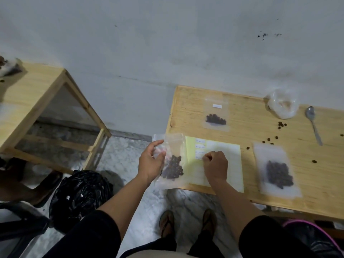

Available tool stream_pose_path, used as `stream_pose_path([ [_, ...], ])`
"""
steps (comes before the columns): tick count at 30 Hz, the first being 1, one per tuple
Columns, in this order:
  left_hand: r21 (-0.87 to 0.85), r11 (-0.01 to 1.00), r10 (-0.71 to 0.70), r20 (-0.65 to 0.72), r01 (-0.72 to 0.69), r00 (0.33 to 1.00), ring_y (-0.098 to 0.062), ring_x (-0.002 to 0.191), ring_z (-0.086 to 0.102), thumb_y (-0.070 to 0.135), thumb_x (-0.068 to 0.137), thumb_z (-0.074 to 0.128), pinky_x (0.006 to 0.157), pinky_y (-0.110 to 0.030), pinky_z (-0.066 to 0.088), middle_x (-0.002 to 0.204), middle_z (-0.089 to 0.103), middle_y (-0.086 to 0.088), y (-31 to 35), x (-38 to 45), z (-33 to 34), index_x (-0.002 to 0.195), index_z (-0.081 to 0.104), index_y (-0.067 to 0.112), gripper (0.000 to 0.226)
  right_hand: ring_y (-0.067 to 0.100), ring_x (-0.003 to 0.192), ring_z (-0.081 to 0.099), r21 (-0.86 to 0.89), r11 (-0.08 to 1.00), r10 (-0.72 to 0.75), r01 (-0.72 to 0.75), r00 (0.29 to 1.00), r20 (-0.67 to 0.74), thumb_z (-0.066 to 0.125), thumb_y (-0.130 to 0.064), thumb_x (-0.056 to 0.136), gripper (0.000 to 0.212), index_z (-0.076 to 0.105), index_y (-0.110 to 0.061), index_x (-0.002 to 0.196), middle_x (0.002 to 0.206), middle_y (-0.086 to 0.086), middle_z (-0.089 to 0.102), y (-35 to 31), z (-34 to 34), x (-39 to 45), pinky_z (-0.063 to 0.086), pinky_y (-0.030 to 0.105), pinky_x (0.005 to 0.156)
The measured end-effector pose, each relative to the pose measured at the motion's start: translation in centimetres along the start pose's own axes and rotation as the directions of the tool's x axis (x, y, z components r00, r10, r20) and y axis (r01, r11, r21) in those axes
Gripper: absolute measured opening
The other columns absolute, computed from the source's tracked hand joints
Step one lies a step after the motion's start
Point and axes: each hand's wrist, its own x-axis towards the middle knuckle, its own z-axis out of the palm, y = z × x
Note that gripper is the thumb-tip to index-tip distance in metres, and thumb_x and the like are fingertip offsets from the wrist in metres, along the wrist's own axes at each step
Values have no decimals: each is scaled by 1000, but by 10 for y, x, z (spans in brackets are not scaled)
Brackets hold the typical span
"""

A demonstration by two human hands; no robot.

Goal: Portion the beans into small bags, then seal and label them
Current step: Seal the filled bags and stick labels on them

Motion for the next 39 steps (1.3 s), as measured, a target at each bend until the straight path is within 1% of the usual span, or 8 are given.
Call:
stream_pose_path([
  [4, 0, 1000, -13, 9, 13, 1000, -17, 113, 53, 15, 90, 60, 90, -23, 42, 113, 61, 4, -3, -2, 3, 115, 59, 36, 33, 19, 76, 48, -33, 999, 10, -9, 1000, 6, 51, -6, 88, 13, 61, -1, 81, 93, 9, 50, -5, 0, 0, 40, 27, 70],
  [7, 5, 1000, -11, 22, 11, 1000, -20, 116, 54, 16, 89, 61, 99, -34, 46, 119, 61, 4, -4, -4, 4, 116, 60, 38, 35, 18, 78, 45, -61, 998, -3, 6, 999, 52, 46, -1, 87, 12, 55, -5, 80, 90, 3, 42, -8, 0, -1, 35, 26, 69],
  [14, -26, 1000, 18, 64, -17, 998, -12, 113, 55, 13, 89, 61, 99, -35, 48, 117, 62, 9, 9, 2, 9, 111, 61, 42, 37, 16, 73, 50, 219, 969, -110, 109, 994, -11, 48, -3, 89, 10, 57, -6, 84, 81, 2, 57, -31, -20, -7, 34, 22, 62],
  [18, -75, 994, 92, 110, -84, 990, -16, 112, 58, 9, 88, 61, 99, -38, 48, 120, 63, 6, 24, 3, 20, 112, 61, 41, 39, 1, 63, 51, 315, 909, -277, 271, 961, -29, 57, -5, 87, 5, 62, -6, 84, 71, -2, 58, -56, -29, -14, 39, 5, 59],
  [24, -154, 974, 188, 148, -165, 971, -11, 122, 50, 5, 89, 59, 103, -30, 43, 124, 58, 12, 52, -1, 31, 109, 60, 42, 42, 10, 66, 52, 309, 918, -219, 247, 968, -122, 60, -11, 87, 7, 65, -7, 87, 74, -2, 61, -76, -42, -15, 43, 21, 66],
  [31, -218, 955, 233, 142, -199, 962, -11, 123, 49, 14, 89, 63, 102, -35, 44, 121, 60, 14, 66, -3, 36, 106, 61, 42, 33, 7, 64, 50, 284, 929, -194, 239, 965, -176, 60, -14, 87, 7, 65, -11, 85, 72, -5, 59, -87, -54, -22, 42, 19, 66],
  [36, -295, 940, 214, 120, -171, 970, -18, 115, 56, 29, 84, 69, 71, -20, 54, 114, 62, 11, 73, -4, 37, 98, 65, 37, 17, 10, 68, 50, 224, 927, -258, 300, 946, -197, 58, -13, 89, 9, 65, -9, 85, 74, -5, 56, -92, -60, -24, 42, 23, 68],
  [39, -299, 936, 228, 105, -188, 968, -16, 115, 56, 33, 83, 70, 86, -32, 54, 110, 64, 15, 75, -1, 39, 95, 67, 38, 14, 11, 68, 50, 204, 924, -283, 325, 936, -210, 58, -14, 89, 9, 64, -10, 84, 74, -5, 56, -92, -64, -24, 40, 23, 67],
])
